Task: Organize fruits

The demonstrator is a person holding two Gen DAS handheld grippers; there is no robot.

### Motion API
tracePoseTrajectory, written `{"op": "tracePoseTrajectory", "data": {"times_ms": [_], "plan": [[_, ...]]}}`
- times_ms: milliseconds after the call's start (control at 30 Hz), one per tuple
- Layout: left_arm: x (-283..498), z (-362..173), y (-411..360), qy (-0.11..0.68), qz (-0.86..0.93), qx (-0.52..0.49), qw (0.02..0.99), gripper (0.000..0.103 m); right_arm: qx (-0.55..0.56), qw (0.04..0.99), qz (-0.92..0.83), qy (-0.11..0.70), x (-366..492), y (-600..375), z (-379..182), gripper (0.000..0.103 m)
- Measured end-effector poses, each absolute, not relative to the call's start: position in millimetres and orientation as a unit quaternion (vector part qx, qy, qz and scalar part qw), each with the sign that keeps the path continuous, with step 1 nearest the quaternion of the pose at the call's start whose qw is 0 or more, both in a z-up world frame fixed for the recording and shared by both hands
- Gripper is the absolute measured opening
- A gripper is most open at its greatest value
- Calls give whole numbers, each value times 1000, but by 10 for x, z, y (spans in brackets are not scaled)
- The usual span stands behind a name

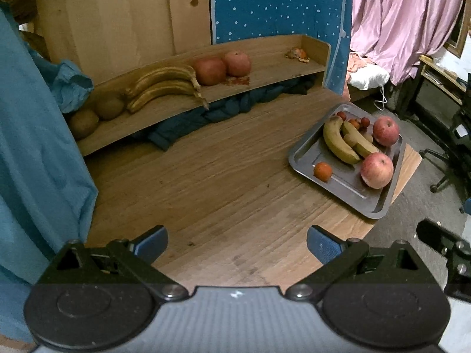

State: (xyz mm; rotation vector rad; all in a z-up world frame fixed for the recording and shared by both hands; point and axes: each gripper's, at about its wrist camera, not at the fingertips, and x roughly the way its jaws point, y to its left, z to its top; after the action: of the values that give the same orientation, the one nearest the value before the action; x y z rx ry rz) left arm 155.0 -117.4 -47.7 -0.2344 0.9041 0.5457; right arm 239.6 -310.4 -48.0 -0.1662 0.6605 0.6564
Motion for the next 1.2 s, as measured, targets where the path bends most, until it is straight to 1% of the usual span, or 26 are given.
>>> {"op": "tracePoseTrajectory", "data": {"times_ms": [433, 700, 833, 1000, 1200], "plan": [[1359, -458, -534, 429, 209, -87, 874, 103, -57, 912, 262, 312, 1968, -2557, -423, 102], [1239, -463, -269, 422, 178, -71, 886, 103, -38, 924, 229, 305, 1652, -2337, -456, 102], [1188, -496, -215, 418, 160, -62, 892, 103, -37, 925, 220, 307, 1509, -2288, -479, 102], [1115, -550, -236, 409, 140, -46, 901, 103, -35, 935, 212, 281, 1347, -2284, -463, 102], [1025, -609, -259, 397, 119, -41, 909, 103, -47, 932, 211, 290, 1217, -2231, -538, 102]]}}
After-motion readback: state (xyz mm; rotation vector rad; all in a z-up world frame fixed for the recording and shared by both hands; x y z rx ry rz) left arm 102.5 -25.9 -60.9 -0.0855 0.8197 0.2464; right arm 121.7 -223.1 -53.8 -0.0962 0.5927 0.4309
